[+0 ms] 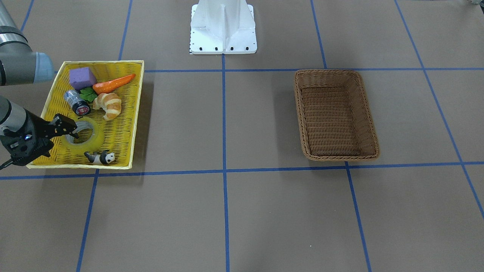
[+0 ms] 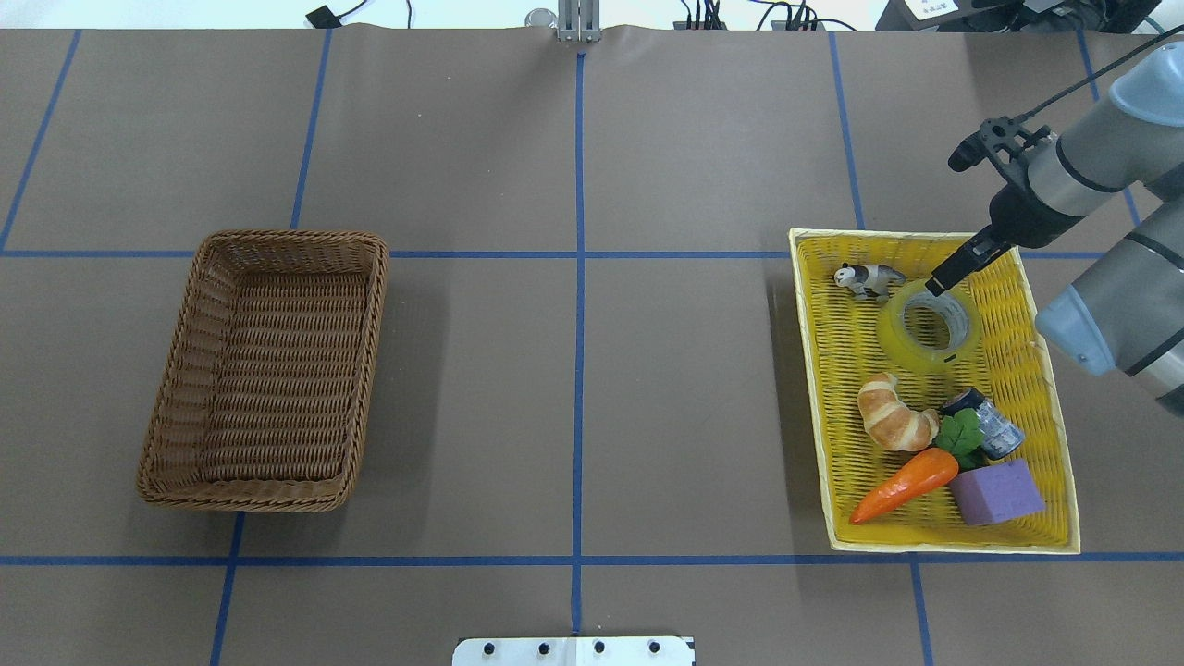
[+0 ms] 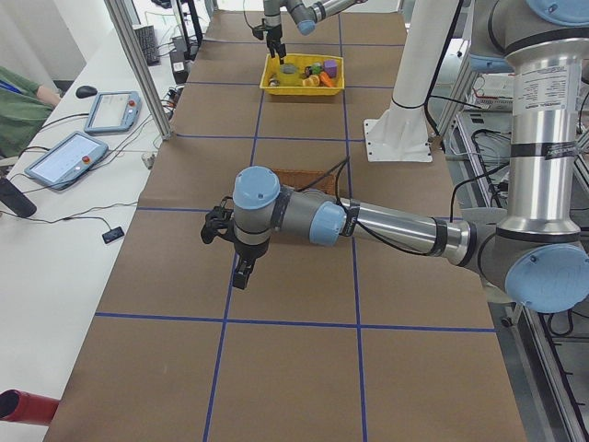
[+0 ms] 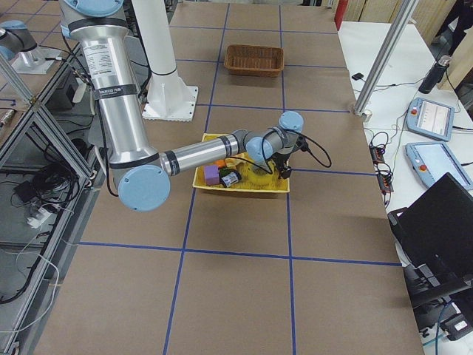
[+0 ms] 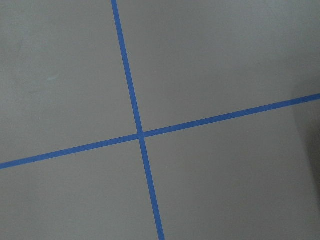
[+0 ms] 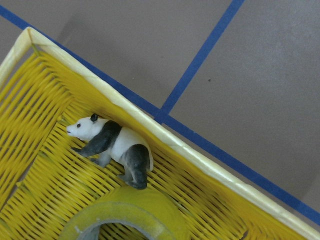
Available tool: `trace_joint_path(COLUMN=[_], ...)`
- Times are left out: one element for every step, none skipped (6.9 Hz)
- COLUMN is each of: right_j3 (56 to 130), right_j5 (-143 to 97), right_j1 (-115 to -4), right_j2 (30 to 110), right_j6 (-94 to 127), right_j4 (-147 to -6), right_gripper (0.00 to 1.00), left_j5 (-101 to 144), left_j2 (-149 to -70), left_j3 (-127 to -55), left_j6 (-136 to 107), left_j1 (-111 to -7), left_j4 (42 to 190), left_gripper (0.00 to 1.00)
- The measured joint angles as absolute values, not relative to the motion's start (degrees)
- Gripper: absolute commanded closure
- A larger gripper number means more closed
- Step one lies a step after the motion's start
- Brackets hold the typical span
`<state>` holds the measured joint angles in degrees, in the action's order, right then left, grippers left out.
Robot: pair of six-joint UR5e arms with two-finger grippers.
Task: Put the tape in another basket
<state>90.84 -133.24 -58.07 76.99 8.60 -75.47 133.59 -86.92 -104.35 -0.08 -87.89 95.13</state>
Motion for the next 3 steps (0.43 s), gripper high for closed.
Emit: trace_joint_path(right_j3=[90.3,90.0,89.9], right_j5=[-133.2,-133.1,-133.0], right_j1=[-57.3,-56.9,-56.7], right_j2=[77.1,77.3,77.6], right_j6=[8.6,8.6,8.6], right_j4=[-75.5,-75.5,-75.7], right_gripper=[0.00,0.00,0.04], left_j5=[133.6,133.6,133.6], left_j2=[-86.9,-86.9,-87.0], left_j3=[-104.4,-104.4,-104.4], left_j6=[-0.1,-0.1,-0.1], left_j1=[-87.9,-87.9,-87.9], left_j4=[95.1,95.1,95.1], left_gripper=[0.01,0.02,0.02])
